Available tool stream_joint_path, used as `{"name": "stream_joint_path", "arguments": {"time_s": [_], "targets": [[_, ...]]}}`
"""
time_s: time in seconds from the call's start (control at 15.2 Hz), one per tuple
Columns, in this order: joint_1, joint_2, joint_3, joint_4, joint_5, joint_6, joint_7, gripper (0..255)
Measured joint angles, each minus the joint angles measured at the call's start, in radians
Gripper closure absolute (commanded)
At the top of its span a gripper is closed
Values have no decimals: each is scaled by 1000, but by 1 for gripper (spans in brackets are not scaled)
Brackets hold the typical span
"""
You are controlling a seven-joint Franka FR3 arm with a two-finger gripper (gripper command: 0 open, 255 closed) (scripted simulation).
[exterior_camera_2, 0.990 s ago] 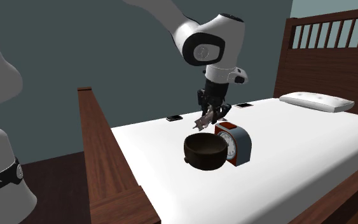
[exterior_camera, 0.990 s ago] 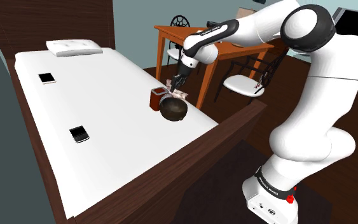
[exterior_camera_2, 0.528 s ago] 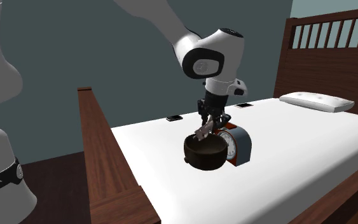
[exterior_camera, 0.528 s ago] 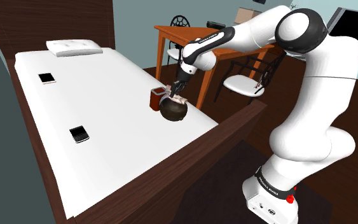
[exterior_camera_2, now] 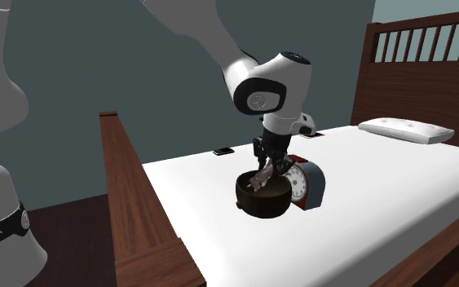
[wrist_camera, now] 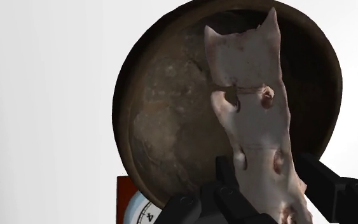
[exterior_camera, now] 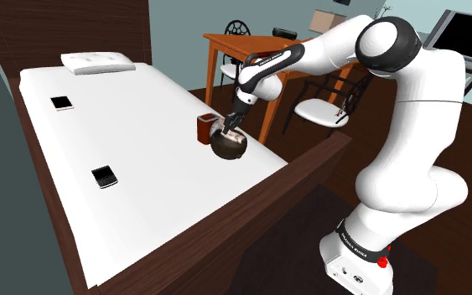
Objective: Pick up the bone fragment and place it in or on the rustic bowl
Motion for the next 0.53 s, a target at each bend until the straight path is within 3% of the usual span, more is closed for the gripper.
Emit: {"name": "stream_joint_path", "arguments": {"time_s": [0.26,0.33,0.53], "targets": [[0,1,-1,-1,0,2,0,255],[0,1,-1,-1,0,2,0,0],[0,1,-1,-1,0,2,0,0]]}}
